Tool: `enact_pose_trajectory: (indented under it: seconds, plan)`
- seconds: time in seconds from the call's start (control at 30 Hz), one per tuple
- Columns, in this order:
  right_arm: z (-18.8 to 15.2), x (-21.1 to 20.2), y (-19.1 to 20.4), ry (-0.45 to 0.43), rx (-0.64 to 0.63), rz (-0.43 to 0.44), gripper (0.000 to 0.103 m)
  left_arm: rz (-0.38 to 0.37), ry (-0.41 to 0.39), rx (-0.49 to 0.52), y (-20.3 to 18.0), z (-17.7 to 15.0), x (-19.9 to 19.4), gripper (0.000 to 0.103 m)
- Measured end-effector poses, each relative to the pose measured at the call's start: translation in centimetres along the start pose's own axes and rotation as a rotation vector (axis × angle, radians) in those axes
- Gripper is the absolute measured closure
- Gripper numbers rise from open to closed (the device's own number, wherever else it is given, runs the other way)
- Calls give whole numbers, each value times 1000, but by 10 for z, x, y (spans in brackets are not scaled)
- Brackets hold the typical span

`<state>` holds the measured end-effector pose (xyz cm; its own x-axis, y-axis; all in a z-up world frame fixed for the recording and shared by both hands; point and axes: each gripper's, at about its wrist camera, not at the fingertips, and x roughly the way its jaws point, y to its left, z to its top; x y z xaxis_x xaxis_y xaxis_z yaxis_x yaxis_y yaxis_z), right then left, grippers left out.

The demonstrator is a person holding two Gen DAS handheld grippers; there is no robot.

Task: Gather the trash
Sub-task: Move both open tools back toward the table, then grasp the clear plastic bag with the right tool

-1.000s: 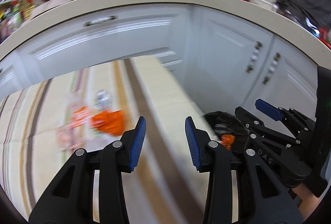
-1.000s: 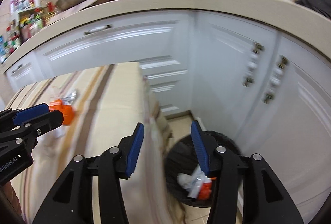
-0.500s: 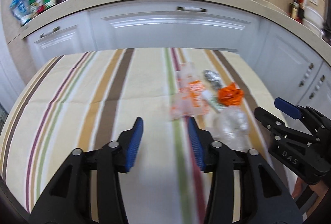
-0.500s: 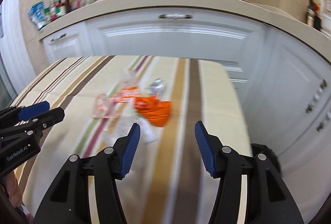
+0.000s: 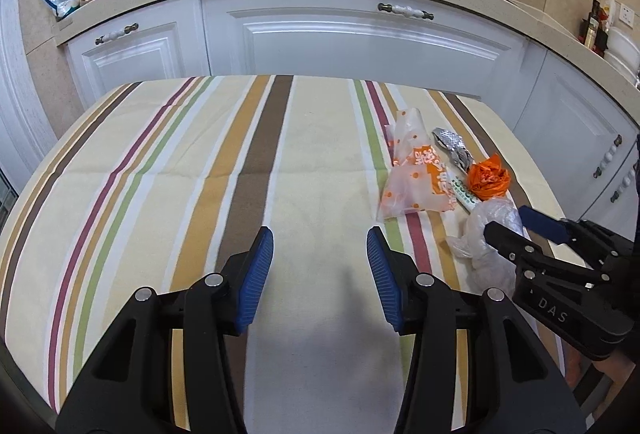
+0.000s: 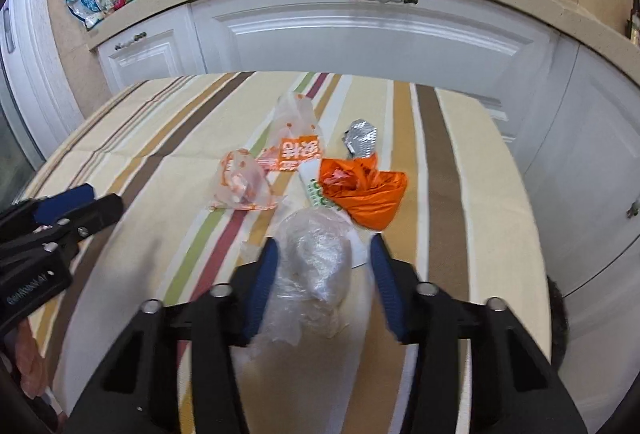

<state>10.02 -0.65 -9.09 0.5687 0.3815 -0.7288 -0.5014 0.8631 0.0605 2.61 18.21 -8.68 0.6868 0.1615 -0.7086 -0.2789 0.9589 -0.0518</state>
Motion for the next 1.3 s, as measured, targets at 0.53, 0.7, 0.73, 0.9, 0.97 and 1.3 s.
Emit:
enact_pose_trajectory:
  seconds: [0.53,0.7,0.73,0.9,0.97,1.3]
  plan:
    - [-7,-26,-39,-70,38,-90,68,-55,-1,85,-56,8,12,46]
    - [-12,-28,-67,-81,81,-130,68,-43,-4,130,-76,12,24,40]
    - [-12,-29,-71,-82,88,-134,68,-38,-5,139,-79,13,26,40]
    - [-15,-26,-95,-86,123,-150,68,-4,5,175,-91,19,43,36]
    - [-15,-24,-103,-88,132,-154,68,10,7,177,-93,22,48,34]
    - [-18,-19,-127,-86,167,-142,68,30,45,215,-98,27,73,36]
